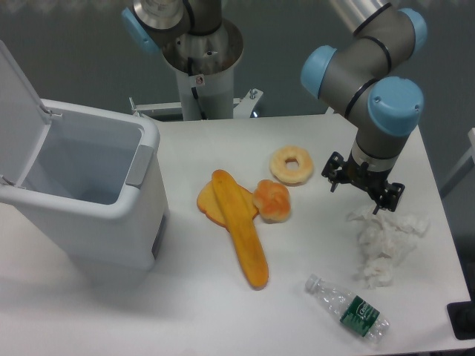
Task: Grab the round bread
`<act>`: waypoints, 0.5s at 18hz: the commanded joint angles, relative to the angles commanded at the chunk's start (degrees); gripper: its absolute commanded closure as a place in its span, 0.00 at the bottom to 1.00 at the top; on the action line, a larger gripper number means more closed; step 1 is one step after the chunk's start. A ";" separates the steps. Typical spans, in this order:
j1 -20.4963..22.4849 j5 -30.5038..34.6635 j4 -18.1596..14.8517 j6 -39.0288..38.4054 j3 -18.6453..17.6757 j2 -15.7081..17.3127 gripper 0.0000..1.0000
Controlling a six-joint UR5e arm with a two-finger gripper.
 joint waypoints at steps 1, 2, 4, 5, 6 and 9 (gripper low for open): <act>-0.09 0.09 0.09 -0.09 0.00 -0.09 0.00; -0.09 0.00 0.26 -0.09 -0.09 -0.09 0.00; -0.09 -0.09 0.53 -0.18 -0.18 -0.09 0.00; 0.00 -0.09 0.53 -0.18 -0.26 -0.09 0.00; 0.00 -0.09 0.53 -0.52 -0.35 0.00 0.00; -0.26 0.00 0.53 -2.28 -0.96 0.09 0.00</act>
